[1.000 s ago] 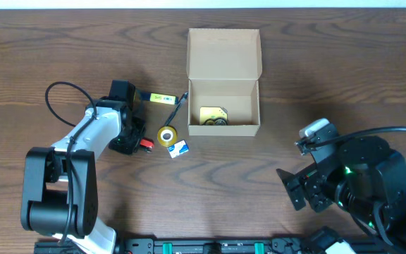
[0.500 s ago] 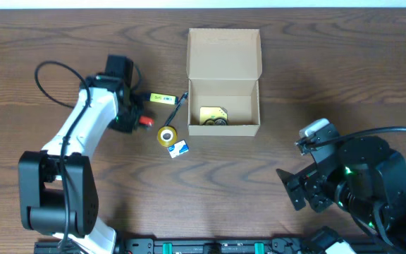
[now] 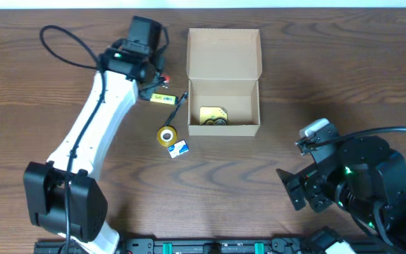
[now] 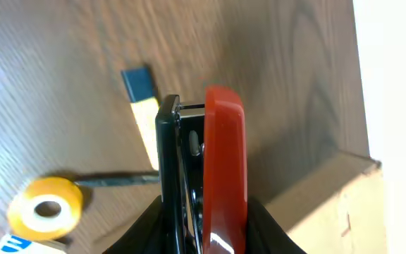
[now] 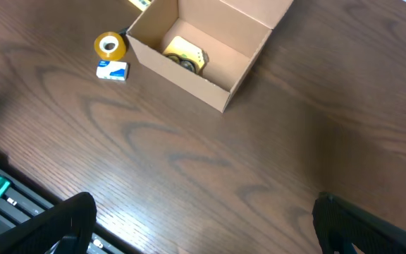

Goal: Pack container
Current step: 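Lift the red stapler and carry it into the box, then lower the stapler into the box beside the correction tape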

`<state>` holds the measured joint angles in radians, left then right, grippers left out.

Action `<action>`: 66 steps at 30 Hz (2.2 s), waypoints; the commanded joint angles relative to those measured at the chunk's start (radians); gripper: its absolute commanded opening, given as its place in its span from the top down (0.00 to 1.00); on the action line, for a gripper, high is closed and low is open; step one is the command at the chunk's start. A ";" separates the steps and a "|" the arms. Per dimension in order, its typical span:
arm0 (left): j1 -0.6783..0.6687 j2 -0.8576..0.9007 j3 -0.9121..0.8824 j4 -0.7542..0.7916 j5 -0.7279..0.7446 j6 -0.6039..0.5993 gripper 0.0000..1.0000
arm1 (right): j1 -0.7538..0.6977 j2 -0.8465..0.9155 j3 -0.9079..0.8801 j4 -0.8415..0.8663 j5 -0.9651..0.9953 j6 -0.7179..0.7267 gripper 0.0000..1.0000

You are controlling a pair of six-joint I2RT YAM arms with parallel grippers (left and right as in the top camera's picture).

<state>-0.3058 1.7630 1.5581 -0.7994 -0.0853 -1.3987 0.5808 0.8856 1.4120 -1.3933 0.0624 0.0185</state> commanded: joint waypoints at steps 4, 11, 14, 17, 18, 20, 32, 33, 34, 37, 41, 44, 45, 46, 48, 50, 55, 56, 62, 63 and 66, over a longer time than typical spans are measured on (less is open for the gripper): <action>-0.098 -0.017 0.020 0.076 -0.058 -0.053 0.94 | -0.016 -0.002 -0.001 0.001 0.000 0.014 0.01; -0.191 -0.017 0.020 0.164 -0.075 -0.109 0.94 | -0.016 -0.002 -0.001 0.001 0.000 0.014 0.01; -0.235 -0.016 0.020 0.188 -0.099 -0.146 0.94 | -0.016 -0.002 -0.001 0.001 0.000 0.014 0.01; -0.290 -0.012 0.020 0.205 -0.160 -0.208 0.94 | -0.016 -0.002 -0.001 0.001 0.000 0.014 0.01; -0.309 -0.007 0.020 0.215 -0.180 -0.225 0.94 | -0.016 -0.002 -0.001 0.001 0.000 0.014 0.01; -0.348 0.012 0.020 0.239 -0.219 -0.248 0.94 | -0.016 -0.002 -0.001 0.001 0.000 0.014 0.01; -0.422 0.216 0.021 0.344 -0.160 -0.381 0.94 | -0.017 -0.002 -0.001 -0.017 0.035 0.014 0.01; -0.421 0.218 0.021 0.336 -0.157 -0.382 0.94 | -0.017 -0.002 -0.001 -0.017 0.035 0.014 0.01; -0.420 0.219 0.021 0.330 -0.157 -0.382 0.94 | -0.017 -0.002 -0.001 -0.017 0.035 0.014 0.01; -0.417 0.220 0.021 0.305 -0.156 -0.404 0.94 | -0.017 -0.002 -0.001 -0.017 0.035 0.014 0.01; -0.415 0.220 0.021 0.221 -0.130 -0.536 0.94 | -0.017 -0.002 -0.001 -0.017 0.035 0.014 0.01; -0.412 0.220 0.021 0.196 -0.135 -0.546 0.94 | -0.017 -0.002 -0.001 -0.017 0.035 0.014 0.01; -0.407 0.220 0.021 0.190 -0.134 -0.546 0.95 | -0.017 -0.002 -0.001 -0.017 0.035 0.014 0.01; -0.403 0.221 0.021 0.188 -0.134 -0.546 0.94 | -0.017 -0.002 -0.001 -0.017 0.035 0.014 0.01; -0.396 0.223 0.021 0.185 -0.134 -0.546 0.94 | -0.017 -0.002 -0.001 -0.017 0.035 0.014 0.01; -0.390 0.227 0.021 0.186 -0.134 -0.546 0.94 | -0.017 -0.002 -0.001 -0.017 0.035 0.014 0.01; -0.375 0.229 0.021 0.186 -0.123 -0.531 0.94 | -0.017 -0.002 -0.001 -0.017 0.035 0.014 0.01; -0.372 0.229 0.021 0.186 -0.123 -0.531 0.94 | -0.017 -0.002 -0.001 -0.017 0.035 0.014 0.01; -0.367 0.229 0.021 0.187 -0.108 -0.546 0.94 | -0.017 -0.002 -0.001 -0.017 0.035 0.014 0.01; -0.367 0.229 0.021 0.186 -0.108 -0.546 0.94 | -0.017 -0.002 -0.001 -0.017 0.035 0.014 0.01; -0.364 0.229 0.021 0.186 -0.106 -0.546 0.94 | -0.017 -0.002 -0.001 -0.017 0.035 0.014 0.01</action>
<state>-0.6769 1.9919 1.5585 -0.6064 -0.1894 -1.9373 0.5808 0.8856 1.4120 -1.4094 0.0860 0.0185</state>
